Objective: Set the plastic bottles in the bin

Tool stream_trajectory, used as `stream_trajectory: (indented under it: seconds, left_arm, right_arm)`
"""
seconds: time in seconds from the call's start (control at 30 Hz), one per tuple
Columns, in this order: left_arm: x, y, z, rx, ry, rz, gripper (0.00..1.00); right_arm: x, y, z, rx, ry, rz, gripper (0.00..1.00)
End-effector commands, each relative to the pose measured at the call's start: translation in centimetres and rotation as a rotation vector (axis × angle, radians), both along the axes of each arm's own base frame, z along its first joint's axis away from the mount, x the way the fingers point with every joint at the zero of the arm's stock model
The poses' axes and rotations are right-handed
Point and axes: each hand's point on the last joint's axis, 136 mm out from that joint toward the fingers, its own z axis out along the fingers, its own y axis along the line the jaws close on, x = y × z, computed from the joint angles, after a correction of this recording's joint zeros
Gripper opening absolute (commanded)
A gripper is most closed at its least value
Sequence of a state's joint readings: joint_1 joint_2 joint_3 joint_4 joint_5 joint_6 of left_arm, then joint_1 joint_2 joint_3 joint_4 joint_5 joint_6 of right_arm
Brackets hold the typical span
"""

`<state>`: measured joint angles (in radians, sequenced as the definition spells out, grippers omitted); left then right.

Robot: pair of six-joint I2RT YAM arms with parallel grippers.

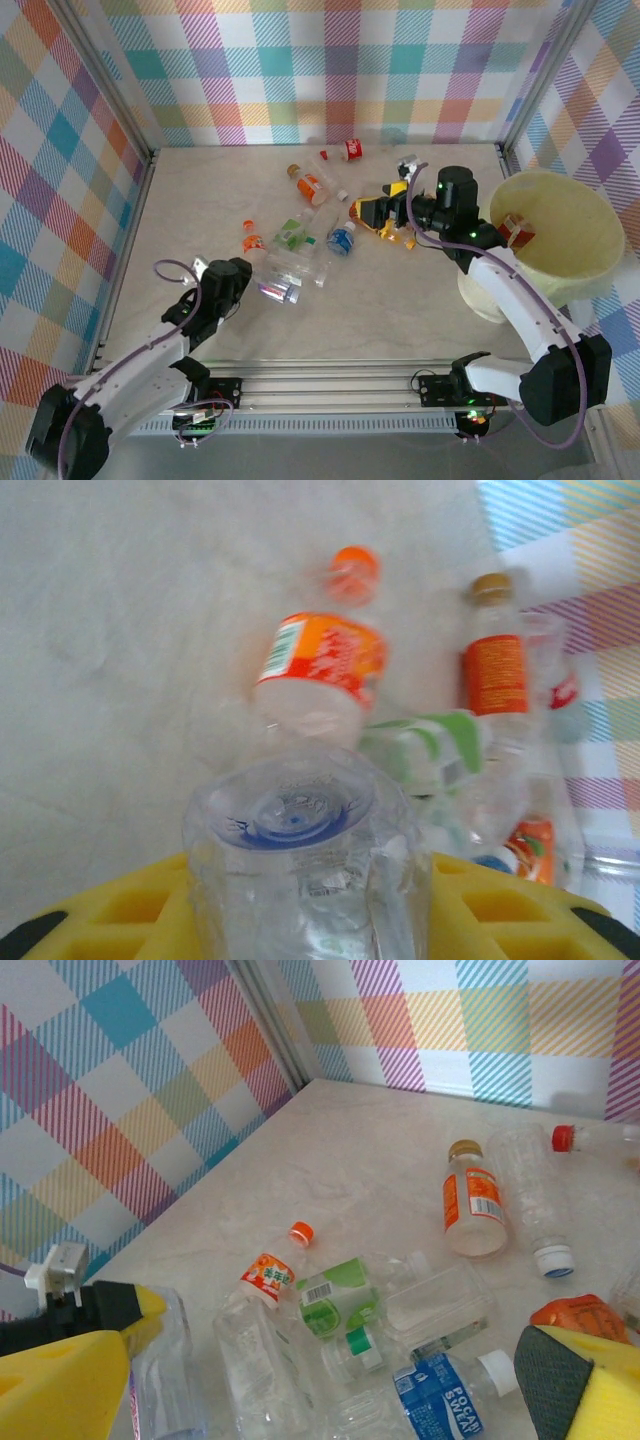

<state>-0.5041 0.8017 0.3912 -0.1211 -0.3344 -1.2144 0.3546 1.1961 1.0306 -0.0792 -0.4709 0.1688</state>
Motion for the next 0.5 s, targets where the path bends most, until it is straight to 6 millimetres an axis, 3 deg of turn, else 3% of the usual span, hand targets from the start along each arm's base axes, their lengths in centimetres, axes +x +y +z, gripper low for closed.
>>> stream_trajectory:
  seconds: [0.0,0.07,0.23,0.33,0.47]
  left_arm:
    - [0.9,0.1,5.2,0.109,-0.142,-0.071,0.42]
    - [1.5,-1.4,8.6,0.131,-0.24,-0.166,0.42]
    - [2.8,-7.3,17.6,0.164,-0.493,-0.475,0.43]
    - [3.4,-10.6,21.4,0.158,-0.603,-0.622,0.42]
    - [3.7,-14.2,24.8,0.147,-0.72,-0.767,0.42]
  right_arm:
    - [-1.1,1.3,0.6,0.042,-0.004,0.078,1.0]
    - [-1.7,2.1,0.5,0.05,0.01,0.134,1.0]
    - [-3.6,4.6,0.1,0.051,0.066,0.275,1.0]
    - [-4.3,5.7,0.1,0.043,0.092,0.315,1.0]
    - [-5.1,6.3,0.9,0.089,0.137,0.366,1.0]
